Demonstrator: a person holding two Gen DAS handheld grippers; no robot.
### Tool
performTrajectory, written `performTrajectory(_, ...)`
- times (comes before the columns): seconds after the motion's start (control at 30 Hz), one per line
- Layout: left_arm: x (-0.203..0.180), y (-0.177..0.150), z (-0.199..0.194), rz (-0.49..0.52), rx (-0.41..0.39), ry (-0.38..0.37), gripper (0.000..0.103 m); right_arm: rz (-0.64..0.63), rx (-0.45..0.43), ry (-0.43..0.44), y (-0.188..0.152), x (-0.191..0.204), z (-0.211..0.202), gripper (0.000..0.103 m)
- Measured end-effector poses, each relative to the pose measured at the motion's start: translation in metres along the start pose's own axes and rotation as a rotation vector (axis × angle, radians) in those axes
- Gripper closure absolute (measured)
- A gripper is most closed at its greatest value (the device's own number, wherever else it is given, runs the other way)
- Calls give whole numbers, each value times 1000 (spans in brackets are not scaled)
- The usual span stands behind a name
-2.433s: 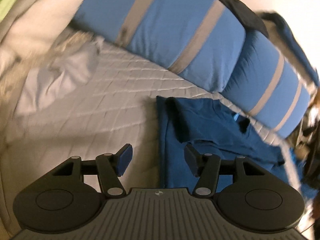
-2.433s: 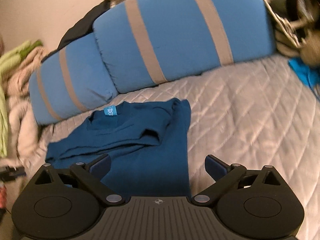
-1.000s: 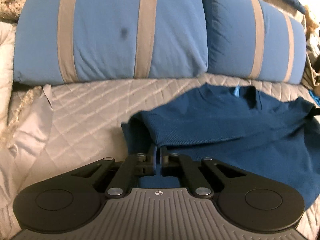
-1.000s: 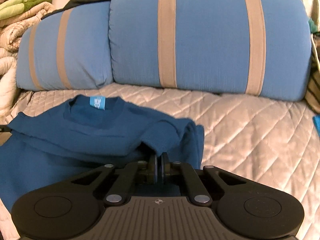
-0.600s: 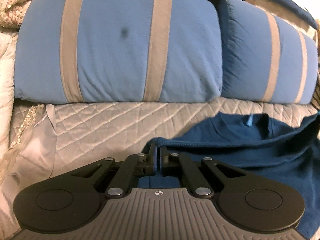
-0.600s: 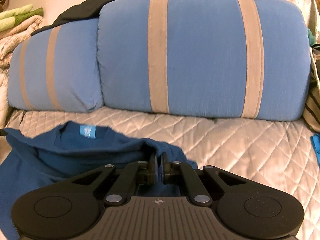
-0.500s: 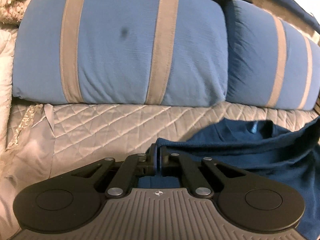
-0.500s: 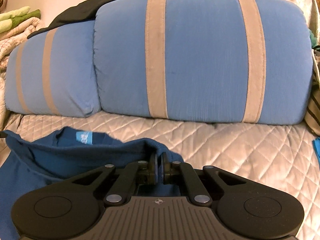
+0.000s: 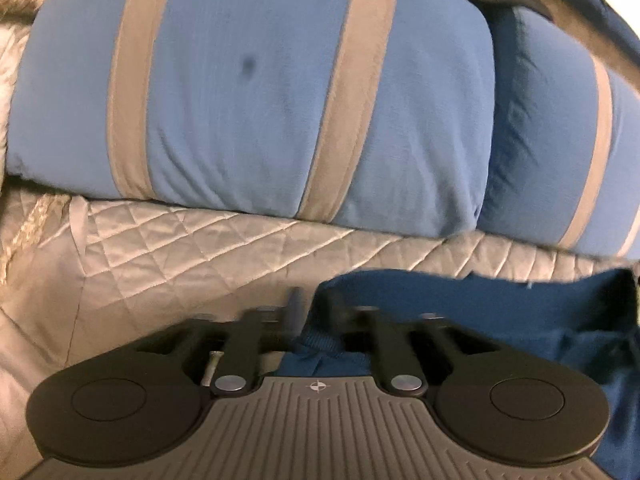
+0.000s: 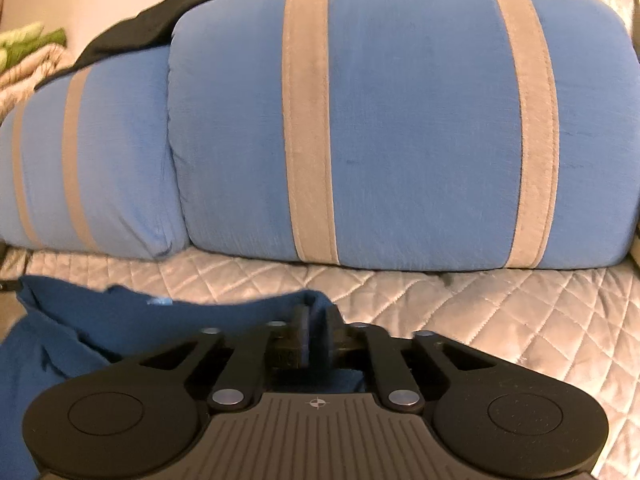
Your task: Fold clothes
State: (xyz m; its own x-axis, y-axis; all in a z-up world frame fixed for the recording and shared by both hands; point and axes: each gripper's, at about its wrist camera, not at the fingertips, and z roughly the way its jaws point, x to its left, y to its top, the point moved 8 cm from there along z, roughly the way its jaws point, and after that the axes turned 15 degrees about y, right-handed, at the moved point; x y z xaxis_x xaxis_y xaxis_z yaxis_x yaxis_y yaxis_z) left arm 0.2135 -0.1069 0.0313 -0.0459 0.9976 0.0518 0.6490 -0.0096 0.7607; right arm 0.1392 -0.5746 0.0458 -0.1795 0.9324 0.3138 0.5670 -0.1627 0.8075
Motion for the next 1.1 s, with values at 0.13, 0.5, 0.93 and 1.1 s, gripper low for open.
performTrajectory(0.13,6,4,-13,-16,-41,-12,26,-23,-39,7,3,9,-9,23)
performTrajectory(0.5,15,-22,-39,35,-31,11,26,-55,-2,13,-12,33,-34,1)
performTrajectory(0.93,17,-71,-91,86,-4,0,26,-116,77,-30,-54,64,-70,0)
performTrajectory(1.1,13,-94,-117,98,8,-27,26,-118,83,-29,-69,75,-87,0)
